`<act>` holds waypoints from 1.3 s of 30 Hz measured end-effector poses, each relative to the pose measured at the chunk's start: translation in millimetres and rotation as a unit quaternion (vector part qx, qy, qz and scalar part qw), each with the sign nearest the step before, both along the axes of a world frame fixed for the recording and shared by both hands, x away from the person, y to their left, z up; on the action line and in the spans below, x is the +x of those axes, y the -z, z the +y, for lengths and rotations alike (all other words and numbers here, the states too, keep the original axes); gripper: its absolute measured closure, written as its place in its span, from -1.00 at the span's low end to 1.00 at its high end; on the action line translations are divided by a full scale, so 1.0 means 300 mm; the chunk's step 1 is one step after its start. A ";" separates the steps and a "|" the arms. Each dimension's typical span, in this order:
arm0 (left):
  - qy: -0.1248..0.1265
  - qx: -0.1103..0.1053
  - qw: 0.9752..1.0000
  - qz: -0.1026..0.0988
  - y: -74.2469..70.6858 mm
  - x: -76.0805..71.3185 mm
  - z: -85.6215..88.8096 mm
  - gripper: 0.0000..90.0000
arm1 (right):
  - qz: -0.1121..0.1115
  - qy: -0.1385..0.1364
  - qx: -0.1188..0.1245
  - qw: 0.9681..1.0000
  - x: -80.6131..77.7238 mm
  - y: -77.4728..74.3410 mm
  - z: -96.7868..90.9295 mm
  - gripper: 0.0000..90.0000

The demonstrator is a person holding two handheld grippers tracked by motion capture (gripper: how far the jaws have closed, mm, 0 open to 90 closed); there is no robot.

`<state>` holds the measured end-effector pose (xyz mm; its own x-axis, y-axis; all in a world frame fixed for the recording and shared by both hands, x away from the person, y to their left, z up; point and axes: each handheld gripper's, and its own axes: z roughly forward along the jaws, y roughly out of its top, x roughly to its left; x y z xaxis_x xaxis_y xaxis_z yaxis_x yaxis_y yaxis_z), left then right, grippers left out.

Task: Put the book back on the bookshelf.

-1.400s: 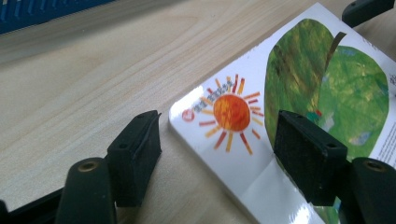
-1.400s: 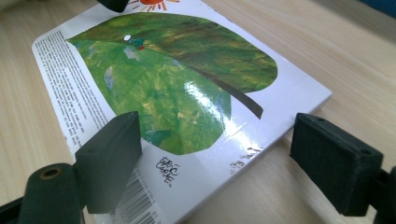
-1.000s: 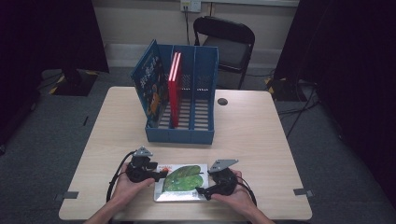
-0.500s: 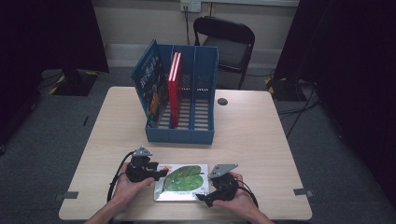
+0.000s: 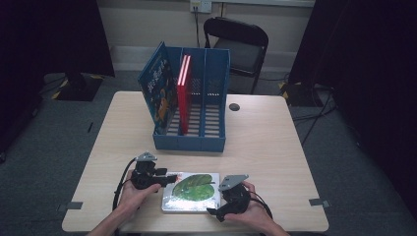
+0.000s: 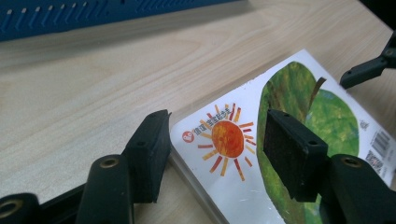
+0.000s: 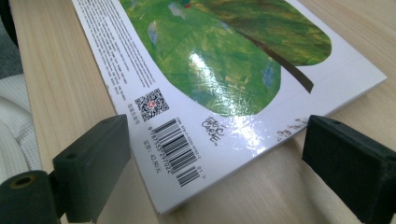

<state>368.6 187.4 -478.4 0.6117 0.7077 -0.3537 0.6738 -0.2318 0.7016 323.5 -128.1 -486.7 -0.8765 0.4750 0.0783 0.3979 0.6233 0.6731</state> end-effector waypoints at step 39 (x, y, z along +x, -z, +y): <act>-0.006 -0.114 0.993 0.007 -0.072 -0.016 0.032 -0.09 | -0.011 0.022 -0.005 1.000 -0.021 0.020 0.018 -0.85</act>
